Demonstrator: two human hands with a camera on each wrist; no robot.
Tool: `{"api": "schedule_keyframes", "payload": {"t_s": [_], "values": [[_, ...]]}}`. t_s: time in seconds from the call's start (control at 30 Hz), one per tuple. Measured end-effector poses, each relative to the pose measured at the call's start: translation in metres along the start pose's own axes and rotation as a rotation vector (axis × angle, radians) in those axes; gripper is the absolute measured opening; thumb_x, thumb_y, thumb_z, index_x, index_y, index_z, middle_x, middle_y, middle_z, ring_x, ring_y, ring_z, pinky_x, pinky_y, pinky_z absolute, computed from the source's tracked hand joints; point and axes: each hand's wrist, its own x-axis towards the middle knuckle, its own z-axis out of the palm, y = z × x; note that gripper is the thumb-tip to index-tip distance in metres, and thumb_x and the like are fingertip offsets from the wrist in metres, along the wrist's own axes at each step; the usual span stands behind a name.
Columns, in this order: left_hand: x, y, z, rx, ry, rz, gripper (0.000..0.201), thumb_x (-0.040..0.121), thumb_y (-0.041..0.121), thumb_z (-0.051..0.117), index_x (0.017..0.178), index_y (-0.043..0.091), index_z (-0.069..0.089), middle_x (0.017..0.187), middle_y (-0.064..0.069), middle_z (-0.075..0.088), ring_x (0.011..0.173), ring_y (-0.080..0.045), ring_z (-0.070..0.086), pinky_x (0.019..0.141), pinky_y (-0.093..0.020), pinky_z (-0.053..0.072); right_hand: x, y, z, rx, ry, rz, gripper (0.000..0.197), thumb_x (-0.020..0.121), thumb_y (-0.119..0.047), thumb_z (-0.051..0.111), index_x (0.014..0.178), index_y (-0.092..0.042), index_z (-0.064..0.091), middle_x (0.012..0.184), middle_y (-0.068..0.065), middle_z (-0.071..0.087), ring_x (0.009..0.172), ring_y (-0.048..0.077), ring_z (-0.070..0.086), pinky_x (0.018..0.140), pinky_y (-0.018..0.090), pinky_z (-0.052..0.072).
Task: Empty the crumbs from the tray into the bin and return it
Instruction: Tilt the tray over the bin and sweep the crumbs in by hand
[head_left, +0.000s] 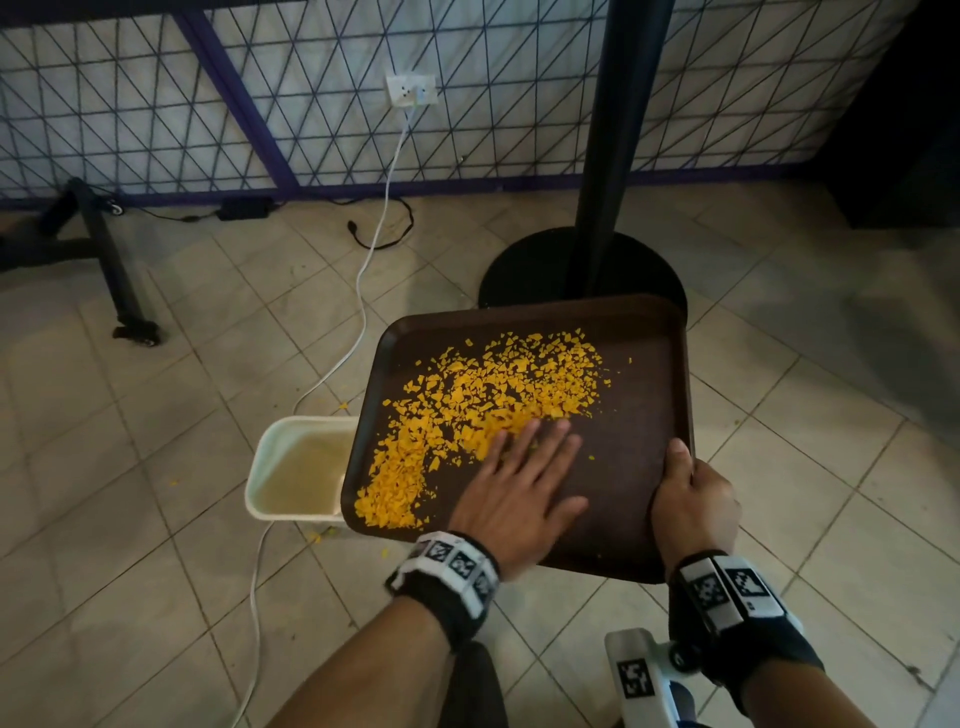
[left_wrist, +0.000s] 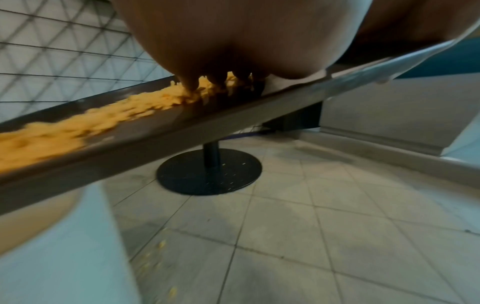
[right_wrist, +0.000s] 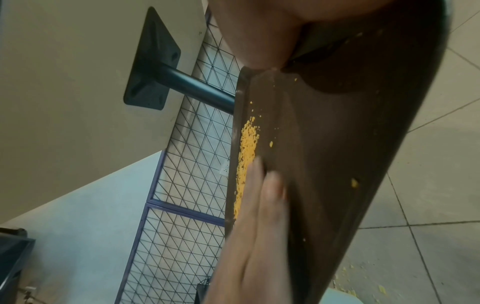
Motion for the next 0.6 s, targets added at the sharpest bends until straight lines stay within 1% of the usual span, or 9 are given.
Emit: {"api": "schedule_keyframes", "payload": {"t_s": [0.13,0.2,0.27,0.3,0.37,0.43,0.47,0.53,0.6], "values": [[-0.026,-0.050,0.007,0.007,-0.109,-0.151,0.069,0.096,0.064,-0.003,0.152,0.026,-0.019,0.159,0.004,-0.027,0.145,-0.018,-0.028,0.121,-0.049,-0.001,0.000,0.000,0.001,0.003,0.005,0.012,0.052,0.101,-0.042,0.035,0.098,0.001,0.066,0.088,0.020,0.062,0.078,0.030,0.050,0.072,0.035,0.038],[-0.034,-0.063,0.006,-0.053,-0.115,-0.228,0.069,0.096,0.065,-0.003,0.151,0.026,-0.018,0.158,0.005,-0.028,0.145,-0.016,-0.029,0.121,-0.047,-0.001,0.000,-0.001,0.002,0.006,0.008,0.016,0.052,0.101,-0.042,0.035,0.099,0.000,0.066,0.088,0.019,0.062,0.078,0.031,0.051,0.072,0.035,0.038],[-0.035,-0.059,0.001,-0.086,-0.084,-0.250,0.069,0.096,0.065,-0.002,0.151,0.026,-0.017,0.158,0.006,-0.028,0.145,-0.016,-0.028,0.121,-0.047,-0.002,0.000,-0.002,0.003,0.015,0.011,0.018,0.052,0.101,-0.042,0.034,0.101,0.000,0.066,0.093,0.022,0.065,0.080,0.033,0.053,0.072,0.036,0.039],[-0.031,-0.049,-0.003,-0.094,-0.066,-0.225,0.069,0.097,0.064,-0.001,0.151,0.027,-0.017,0.158,0.006,-0.028,0.145,-0.015,-0.028,0.122,-0.046,-0.004,-0.001,-0.003,0.002,0.019,0.011,0.018,0.052,0.101,-0.042,0.034,0.102,0.000,0.065,0.096,0.023,0.065,0.080,0.033,0.052,0.073,0.036,0.039],[-0.021,-0.018,-0.011,-0.106,-0.007,-0.090,0.067,0.099,0.062,0.006,0.154,0.027,-0.012,0.160,0.006,-0.023,0.147,-0.017,-0.024,0.121,-0.046,-0.005,-0.001,-0.004,0.002,0.027,0.006,0.022,0.052,0.102,-0.042,0.034,0.104,0.000,0.065,0.099,0.025,0.065,0.082,0.034,0.053,0.073,0.035,0.037],[-0.009,0.018,-0.013,-0.110,0.047,0.079,0.066,0.102,0.058,0.015,0.156,0.024,0.000,0.163,0.005,-0.011,0.150,-0.019,-0.013,0.121,-0.048,-0.001,-0.002,-0.006,0.003,0.037,0.011,0.023,0.052,0.101,-0.042,0.035,0.106,0.000,0.066,0.103,0.027,0.066,0.091,0.040,0.058,0.075,0.038,0.039],[-0.004,0.032,-0.012,-0.110,0.059,0.138,0.065,0.102,0.057,0.018,0.157,0.023,0.005,0.164,0.004,-0.005,0.151,-0.021,-0.008,0.121,-0.049,0.001,-0.001,-0.007,0.002,0.044,0.018,0.023,0.052,0.101,-0.042,0.036,0.107,0.000,0.066,0.105,0.028,0.066,0.095,0.042,0.059,0.076,0.038,0.040],[0.000,0.044,-0.005,-0.087,0.052,0.163,0.066,0.102,0.057,0.021,0.156,0.021,0.009,0.165,0.003,-0.002,0.151,-0.022,-0.004,0.121,-0.051,0.004,0.000,-0.008,0.001,0.052,0.022,0.023,0.052,0.101,-0.042,0.036,0.108,0.000,0.066,0.105,0.028,0.066,0.096,0.042,0.059,0.076,0.037,0.039],[-0.006,0.033,0.002,-0.056,0.042,0.102,0.068,0.101,0.060,0.017,0.157,0.023,0.004,0.164,0.005,-0.006,0.151,-0.021,-0.008,0.120,-0.052,0.004,0.001,-0.006,-0.002,0.064,0.018,0.023,0.052,0.101,-0.041,0.036,0.104,0.000,0.066,0.100,0.026,0.066,0.088,0.039,0.058,0.073,0.035,0.038]]}}
